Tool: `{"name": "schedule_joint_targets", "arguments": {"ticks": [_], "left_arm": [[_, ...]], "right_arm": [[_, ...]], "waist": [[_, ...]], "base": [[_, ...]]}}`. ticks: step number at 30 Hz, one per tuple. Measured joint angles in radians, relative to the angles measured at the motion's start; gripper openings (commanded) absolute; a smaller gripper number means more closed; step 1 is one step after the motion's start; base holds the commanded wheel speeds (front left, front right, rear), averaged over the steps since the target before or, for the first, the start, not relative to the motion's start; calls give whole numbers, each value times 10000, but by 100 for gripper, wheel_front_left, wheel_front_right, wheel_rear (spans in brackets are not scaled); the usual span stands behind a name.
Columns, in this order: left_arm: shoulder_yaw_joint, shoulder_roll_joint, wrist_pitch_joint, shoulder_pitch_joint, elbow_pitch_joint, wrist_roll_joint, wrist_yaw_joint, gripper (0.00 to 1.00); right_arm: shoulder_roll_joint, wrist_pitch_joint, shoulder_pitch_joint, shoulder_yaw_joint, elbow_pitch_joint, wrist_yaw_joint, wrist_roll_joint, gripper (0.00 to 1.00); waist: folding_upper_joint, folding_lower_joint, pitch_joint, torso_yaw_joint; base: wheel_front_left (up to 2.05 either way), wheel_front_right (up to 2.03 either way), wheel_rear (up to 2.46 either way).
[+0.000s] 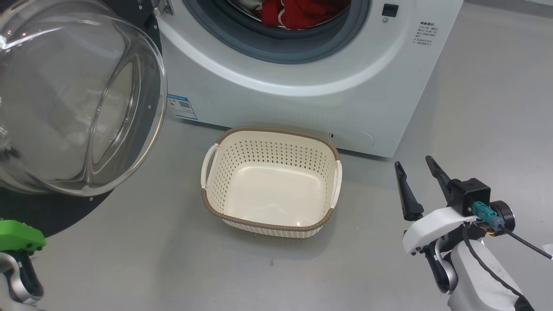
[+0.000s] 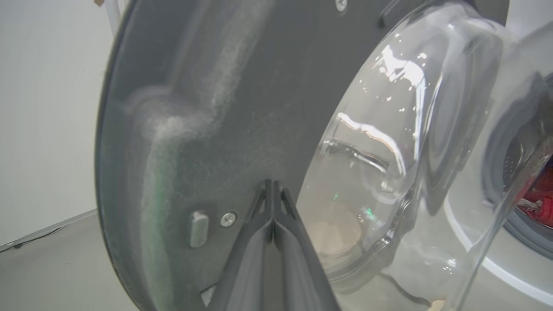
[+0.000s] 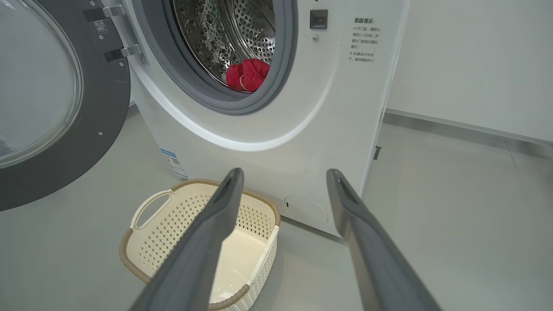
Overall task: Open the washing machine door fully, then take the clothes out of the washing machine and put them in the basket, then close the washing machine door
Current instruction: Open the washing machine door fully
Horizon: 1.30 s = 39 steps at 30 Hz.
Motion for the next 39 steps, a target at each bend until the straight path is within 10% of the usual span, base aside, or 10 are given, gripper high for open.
{"name": "schedule_joint_targets", "arguments": {"ticks": [15,18,20,21,39], "left_arm": [[-715,-947,0,709,-1114,755,-623,5],[-988,-1099,0,882,-1434,809,-943,49],[-1294,-1166,0,1026,-1647,1003,-1135,96],[-1427,-1189,2,1102,-1730,1087,-1197,100],[-2748,-1289,2,1873,-2215,1329,-1845,100]], "right_arm": [[203,0,19,-67,75,63,0,100],[222,0,22,-81,77,123,2,100],[263,0,27,-67,77,125,2,100],[290,0,28,-56,77,125,2,100],[389,0,34,-178,-96,201,10,100]], "waist": [[0,0,-488,-67],[0,0,-566,-155],[0,0,-602,-231],[0,0,-615,-273],[0,0,-750,-1566]], "base": [[0,0,0],[0,0,0],[0,0,0],[0,0,0],[0,0,0]]}}
